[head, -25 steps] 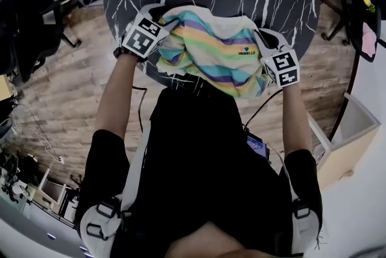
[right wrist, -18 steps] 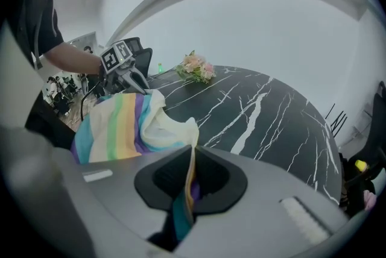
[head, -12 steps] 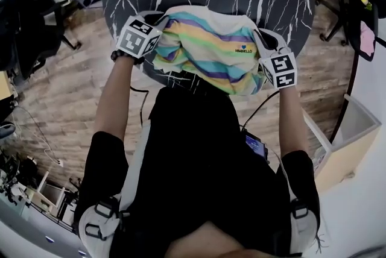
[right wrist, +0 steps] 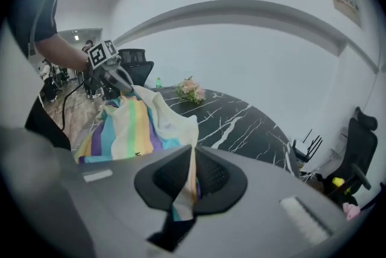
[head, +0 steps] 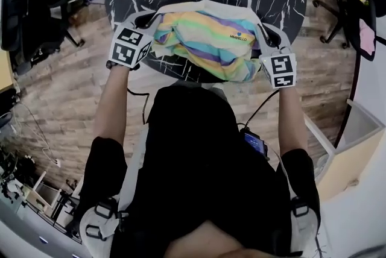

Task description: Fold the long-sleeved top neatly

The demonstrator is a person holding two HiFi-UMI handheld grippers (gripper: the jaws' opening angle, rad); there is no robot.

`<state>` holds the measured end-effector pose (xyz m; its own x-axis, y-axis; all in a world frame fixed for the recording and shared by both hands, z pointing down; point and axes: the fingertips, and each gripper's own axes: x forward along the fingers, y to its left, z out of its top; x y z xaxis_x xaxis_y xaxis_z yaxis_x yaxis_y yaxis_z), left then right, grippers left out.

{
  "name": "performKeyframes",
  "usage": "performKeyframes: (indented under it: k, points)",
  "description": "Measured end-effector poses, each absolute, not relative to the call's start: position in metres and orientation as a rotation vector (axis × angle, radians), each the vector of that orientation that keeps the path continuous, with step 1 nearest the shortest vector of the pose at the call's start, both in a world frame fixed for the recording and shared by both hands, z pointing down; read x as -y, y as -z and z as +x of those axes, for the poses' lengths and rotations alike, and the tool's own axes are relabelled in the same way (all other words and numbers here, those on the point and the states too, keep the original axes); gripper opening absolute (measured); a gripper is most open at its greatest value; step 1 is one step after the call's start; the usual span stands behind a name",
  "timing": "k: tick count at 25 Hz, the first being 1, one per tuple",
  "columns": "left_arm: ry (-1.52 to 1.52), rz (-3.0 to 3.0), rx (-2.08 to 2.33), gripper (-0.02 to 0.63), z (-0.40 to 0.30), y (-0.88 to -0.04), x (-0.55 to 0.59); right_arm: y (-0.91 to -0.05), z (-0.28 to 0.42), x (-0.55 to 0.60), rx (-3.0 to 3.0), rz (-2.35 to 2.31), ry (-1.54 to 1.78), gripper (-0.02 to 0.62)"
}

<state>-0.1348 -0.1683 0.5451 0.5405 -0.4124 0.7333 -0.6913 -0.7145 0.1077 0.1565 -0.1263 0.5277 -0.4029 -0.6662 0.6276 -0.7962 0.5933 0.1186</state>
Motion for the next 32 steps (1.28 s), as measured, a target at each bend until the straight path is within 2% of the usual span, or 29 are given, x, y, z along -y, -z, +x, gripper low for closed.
performKeyframes:
  k: [10, 17, 22, 32]
  points:
    - [-0.879, 2.491, 1.241, 0.018, -0.125, -0.458, 0.099, -0.432, 0.168, 0.057, 2.28, 1.231, 0.024, 0.015]
    - [-0.814, 2.524, 1.291, 0.018, -0.095, -0.426, 0.019, -0.404, 0.189, -0.012, 2.281, 1.246, 0.144, 0.015]
    - [-0.889, 2.562, 1.339, 0.017, -0.091, -0.407, -0.022, -0.379, 0.198, -0.041, 2.256, 1.268, 0.244, 0.015]
    - [-0.834, 2.63, 1.344, 0.017, -0.08, -0.37, -0.084, -0.345, 0.214, -0.097, 2.219, 1.311, 0.345, 0.015]
